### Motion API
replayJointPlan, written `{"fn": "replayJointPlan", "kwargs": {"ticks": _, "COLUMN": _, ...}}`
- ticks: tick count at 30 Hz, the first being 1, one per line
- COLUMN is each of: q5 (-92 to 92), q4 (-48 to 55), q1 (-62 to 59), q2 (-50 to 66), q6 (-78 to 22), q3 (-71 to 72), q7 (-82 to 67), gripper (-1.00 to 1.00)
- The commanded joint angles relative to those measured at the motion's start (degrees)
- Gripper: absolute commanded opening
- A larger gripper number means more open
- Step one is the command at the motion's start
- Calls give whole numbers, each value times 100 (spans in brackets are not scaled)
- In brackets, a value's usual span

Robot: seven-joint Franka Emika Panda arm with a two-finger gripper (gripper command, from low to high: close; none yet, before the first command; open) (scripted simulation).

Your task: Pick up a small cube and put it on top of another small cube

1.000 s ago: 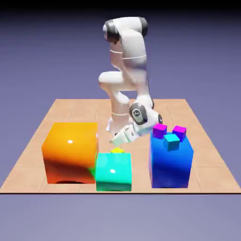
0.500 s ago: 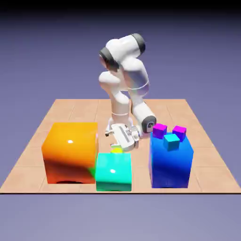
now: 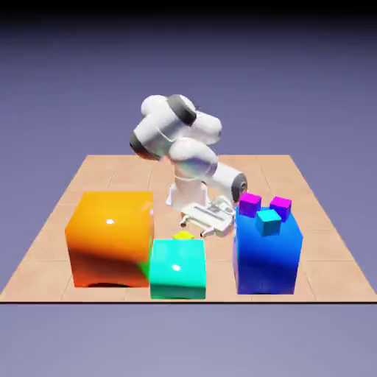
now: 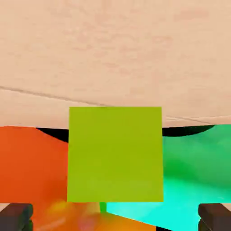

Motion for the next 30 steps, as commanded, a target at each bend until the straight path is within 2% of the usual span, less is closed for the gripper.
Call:
{"fn": "replayJointPlan", "kwargs": {"ticks": 1, "q5": -242, "q4": 62, "q1": -16, "q2": -110, "q6": 186, "q3": -208, "q7": -78, "gripper": 0}}
{"fn": "replayJointPlan", "kwargs": {"ticks": 3, "q5": -584, "q4": 151, "q1": -38, "q2": -265, "q6": 448, "q3": -502, "q7": -188, "gripper": 0}}
{"fn": "replayJointPlan", "kwargs": {"ticks": 4, "q5": -584, "q4": 151, "q1": -38, "q2": -265, "q6": 448, "q3": -502, "q7": -188, "gripper": -100}}
{"fn": "replayJointPlan", "kwargs": {"ticks": 10, "q5": 576, "q4": -4, "q1": 97, "q2": 112, "q6": -297, "q3": 434, "q7": 33, "gripper": -100}}
{"fn": "replayJointPlan", "kwargs": {"ticks": 24, "q5": 3739, "q4": 925, "q1": 2992, "q2": -1419, "q6": 838, "q3": -391, "q7": -1500, "gripper": -100}}
{"fn": "replayJointPlan", "kwargs": {"ticks": 30, "q5": 5180, "q4": 1611, "q1": 4238, "q2": -2148, "q6": 740, "q3": -936, "q7": -1684, "gripper": -100}}
